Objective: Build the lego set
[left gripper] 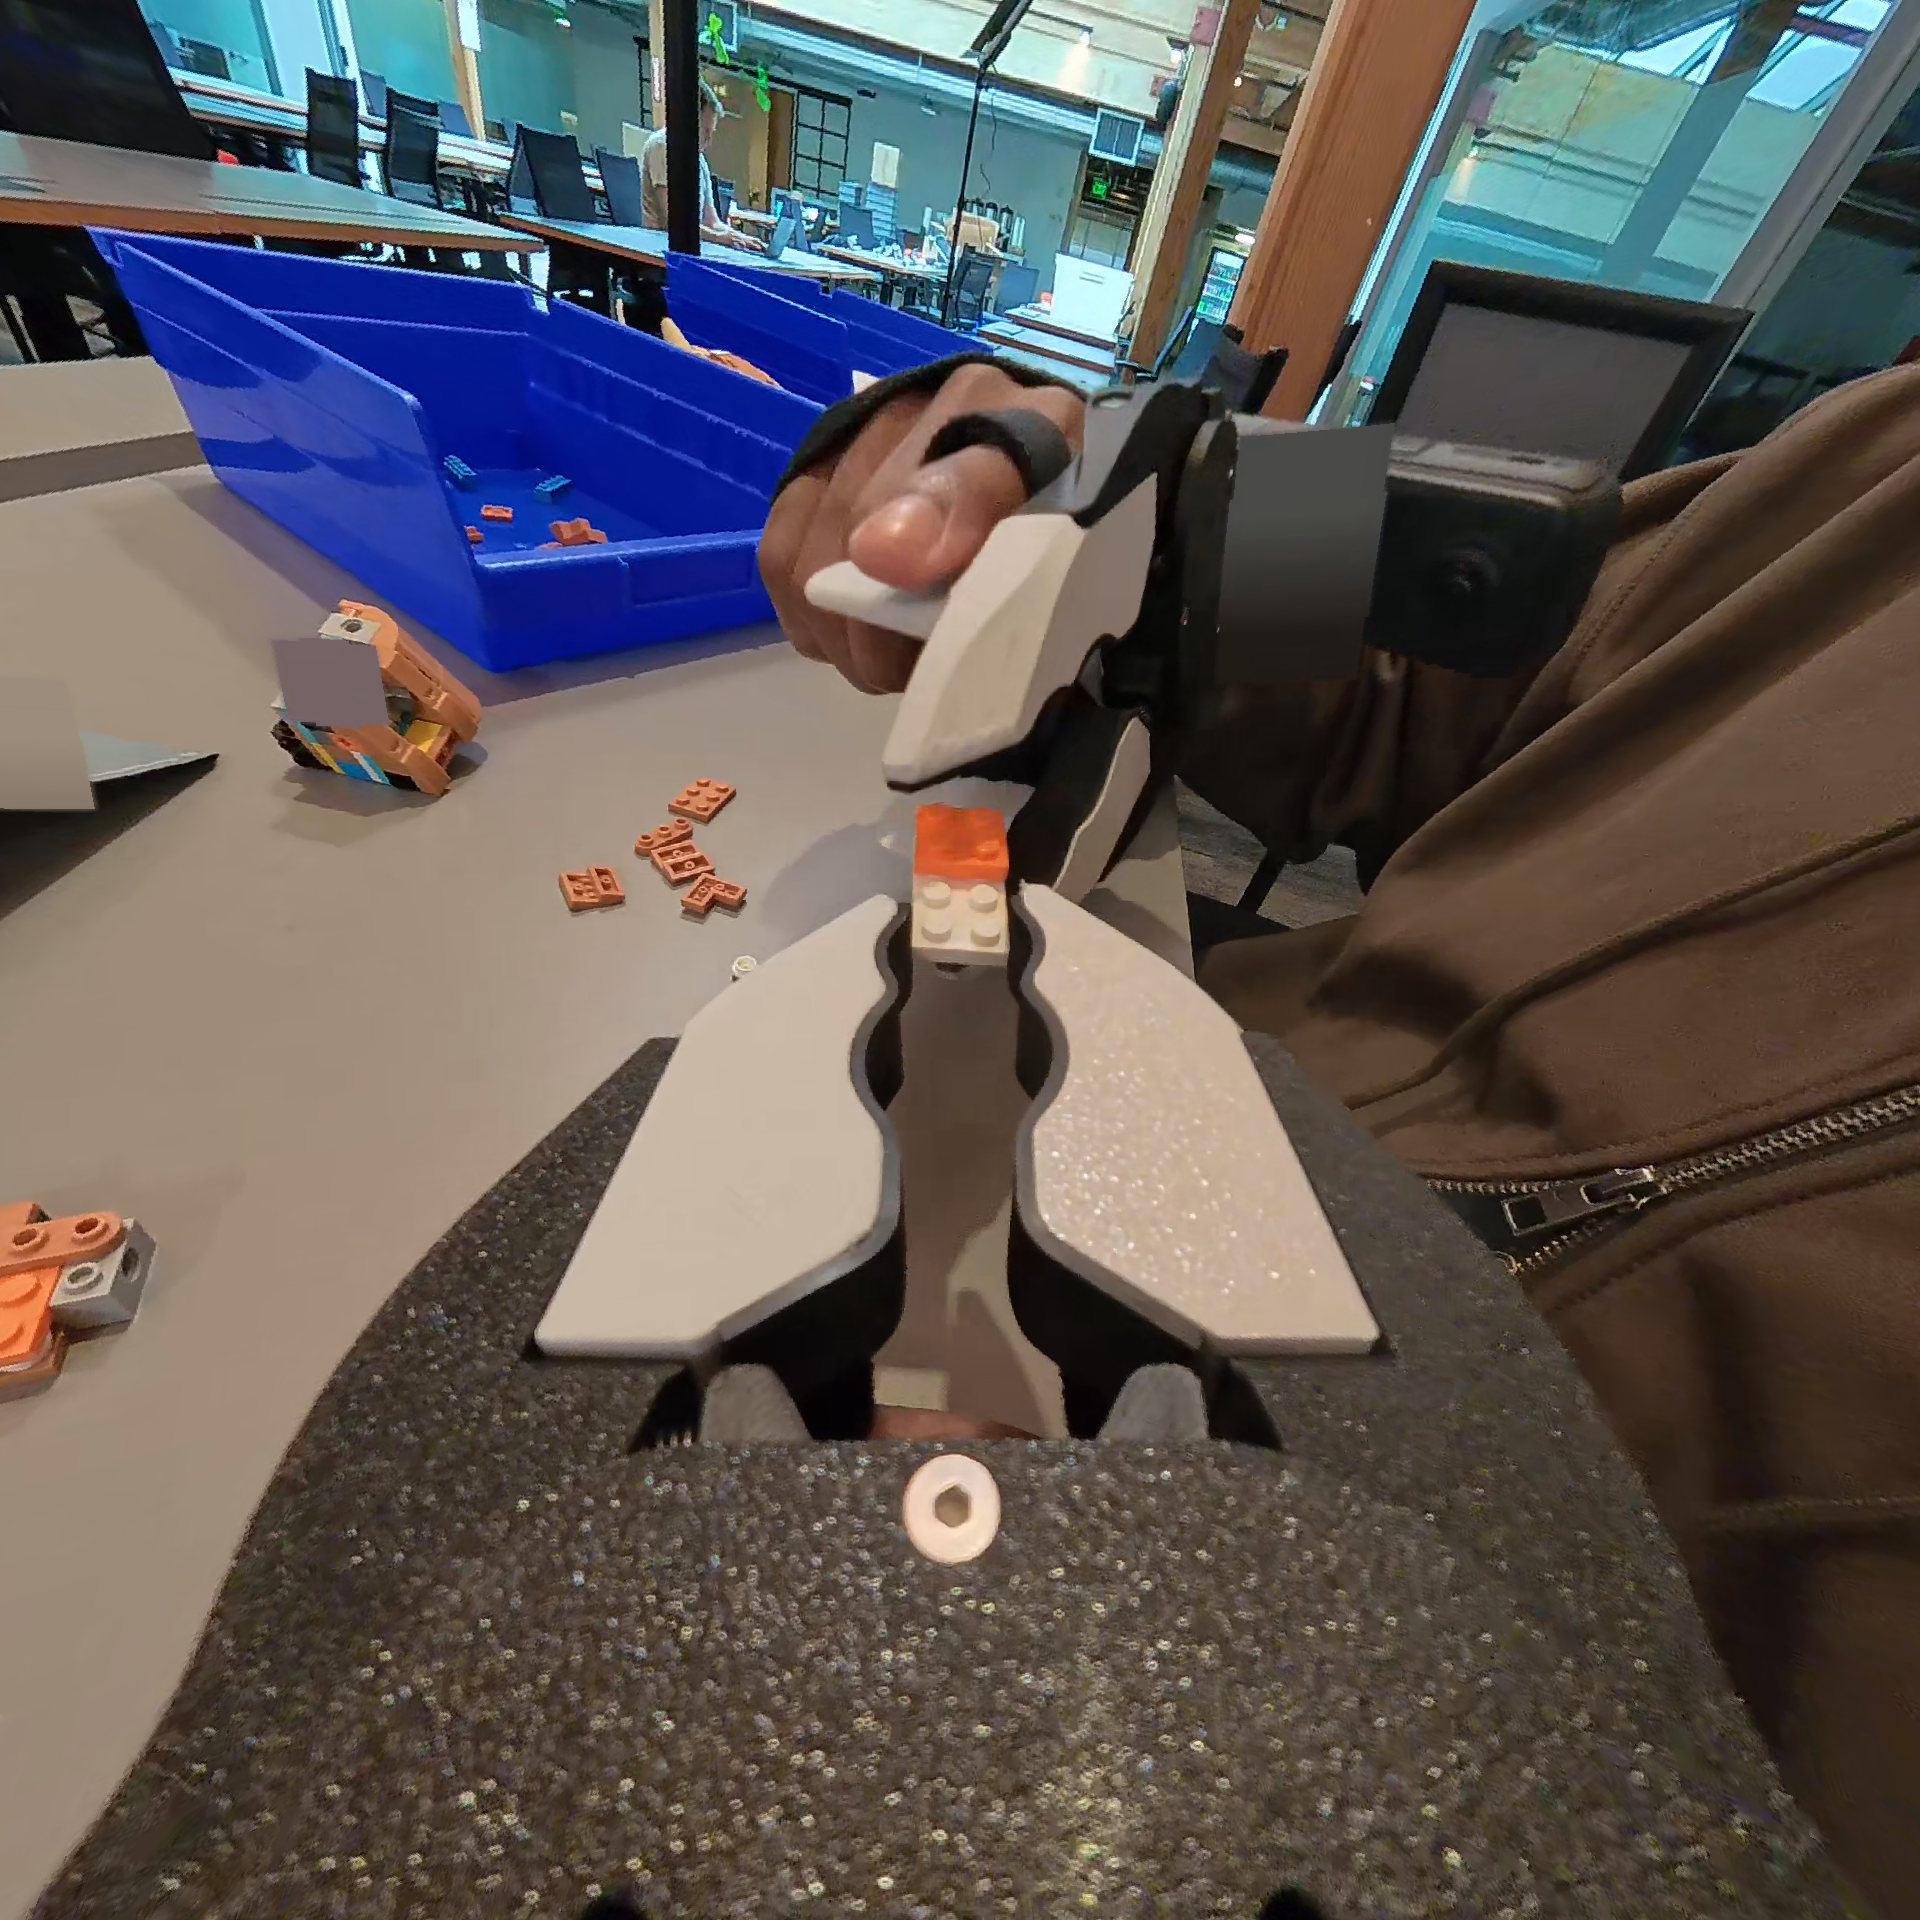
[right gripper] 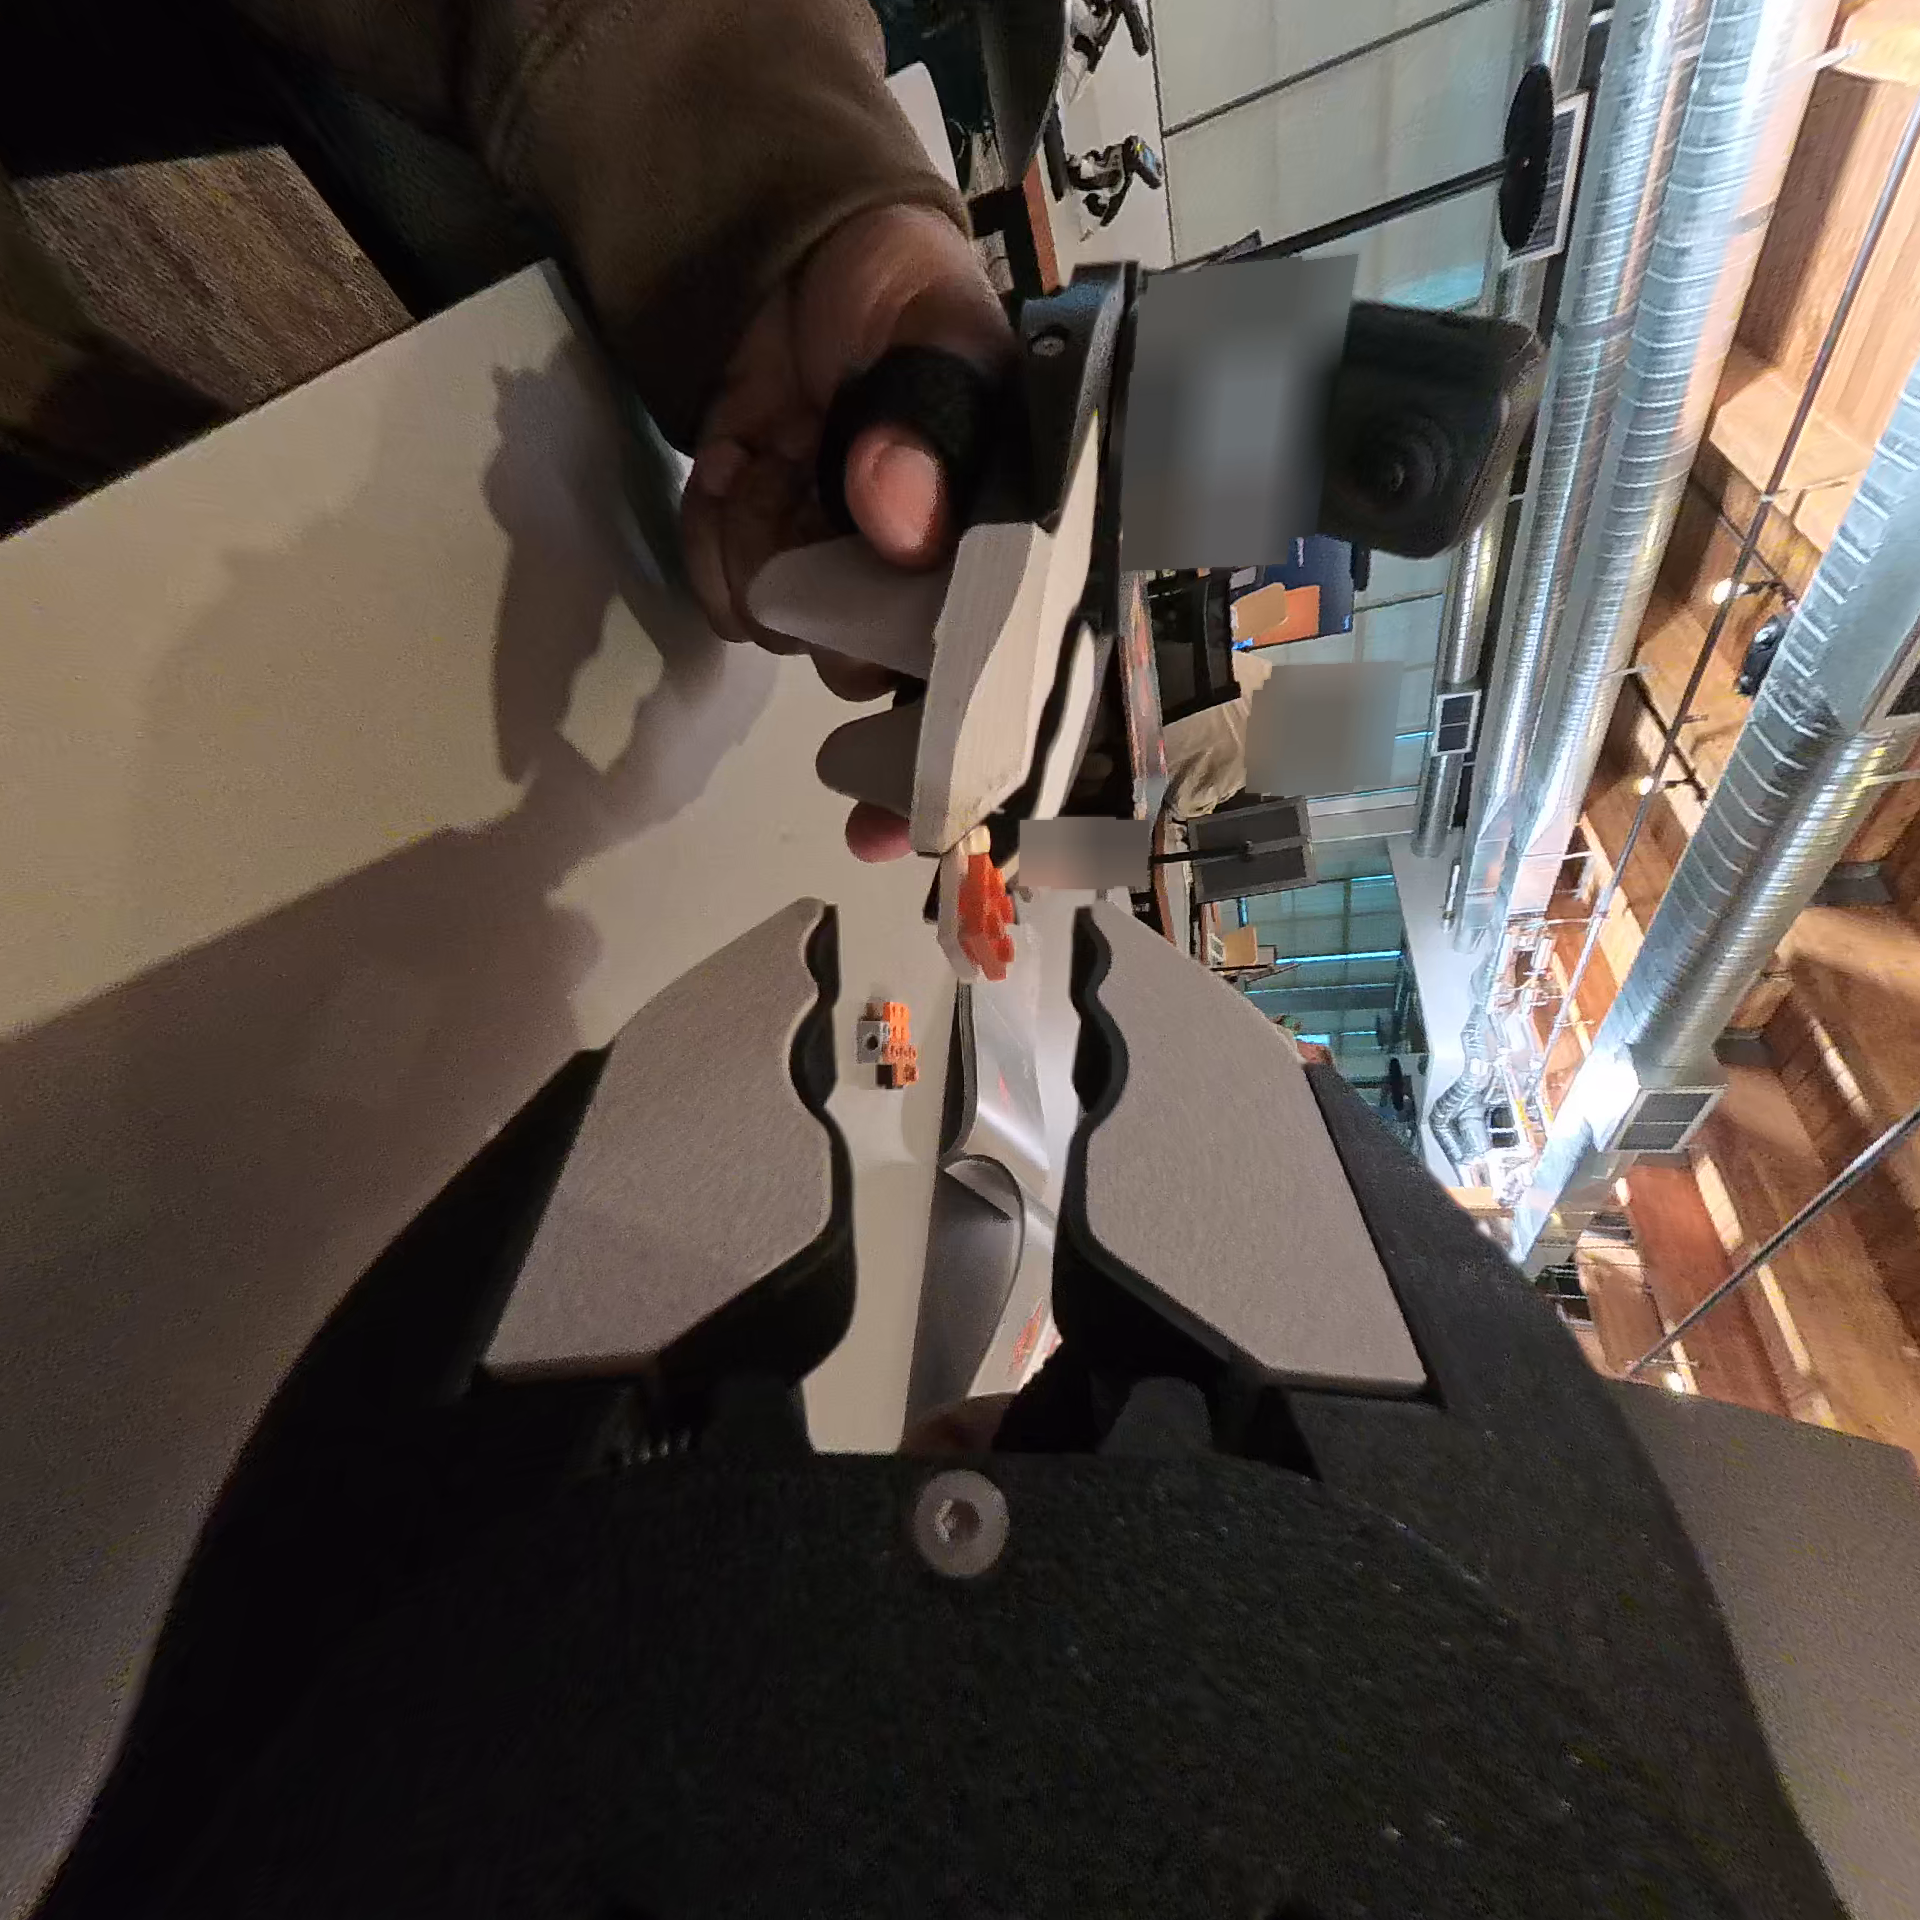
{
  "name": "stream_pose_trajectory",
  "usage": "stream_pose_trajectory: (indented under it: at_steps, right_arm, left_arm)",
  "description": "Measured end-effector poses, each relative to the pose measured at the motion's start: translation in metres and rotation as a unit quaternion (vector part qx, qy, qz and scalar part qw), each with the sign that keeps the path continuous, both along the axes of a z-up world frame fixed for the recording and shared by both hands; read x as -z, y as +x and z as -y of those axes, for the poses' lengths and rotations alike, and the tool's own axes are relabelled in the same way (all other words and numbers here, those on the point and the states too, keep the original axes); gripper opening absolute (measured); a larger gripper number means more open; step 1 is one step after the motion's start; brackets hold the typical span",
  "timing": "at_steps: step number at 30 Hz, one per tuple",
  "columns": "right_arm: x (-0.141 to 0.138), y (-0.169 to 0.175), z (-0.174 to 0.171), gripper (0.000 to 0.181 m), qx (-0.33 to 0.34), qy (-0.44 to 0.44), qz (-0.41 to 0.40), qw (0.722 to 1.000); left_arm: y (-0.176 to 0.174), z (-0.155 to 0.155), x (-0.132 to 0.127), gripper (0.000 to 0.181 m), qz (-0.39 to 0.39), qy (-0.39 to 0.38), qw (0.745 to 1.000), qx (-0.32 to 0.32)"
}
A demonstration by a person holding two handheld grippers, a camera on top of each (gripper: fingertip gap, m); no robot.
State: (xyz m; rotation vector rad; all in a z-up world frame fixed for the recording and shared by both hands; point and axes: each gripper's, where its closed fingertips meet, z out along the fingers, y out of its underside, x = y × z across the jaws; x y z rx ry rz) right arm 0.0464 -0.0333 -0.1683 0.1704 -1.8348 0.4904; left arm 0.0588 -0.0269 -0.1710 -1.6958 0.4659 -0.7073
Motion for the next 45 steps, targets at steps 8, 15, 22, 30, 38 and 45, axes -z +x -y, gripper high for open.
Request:
stream_pose_trajectory:
  at_steps: [8,15,22,30,38,45]
  right_arm:
    - [-0.003,-0.005,0.003,0.011,0.000,0.019,-0.027,0.999]
    - [-0.006,-0.001,0.005,0.010,-0.001,0.024,-0.019,1.000]
    - [-0.007,-0.002,0.005,0.009,0.011,0.034,-0.010,0.999]
    - [-0.006,-0.001,0.005,0.008,0.016,0.034,-0.003,0.999]
    - [-0.013,-0.008,0.005,0.011,0.034,0.028,-0.087,0.995]
    - [-0.005,-0.008,0.005,0.011,0.045,0.041,-0.100,0.993]
  left_arm:
    - [-0.001,0.001,-0.004,0.018,0.036,-0.006,0.999,0.006]
    - [0.003,0.003,-0.007,0.018,0.055,-0.008,0.998,0.021]
    - [0.002,0.003,-0.008,0.017,0.068,-0.009,0.997,0.024]
    - [0.003,0.004,-0.008,0.017,0.072,-0.011,0.997,0.030]
    - [-0.004,0.002,-0.014,0.017,0.088,0.002,0.996,0.012]
    - [0.001,0.005,-0.010,0.017,0.078,-0.001,0.997,0.023]
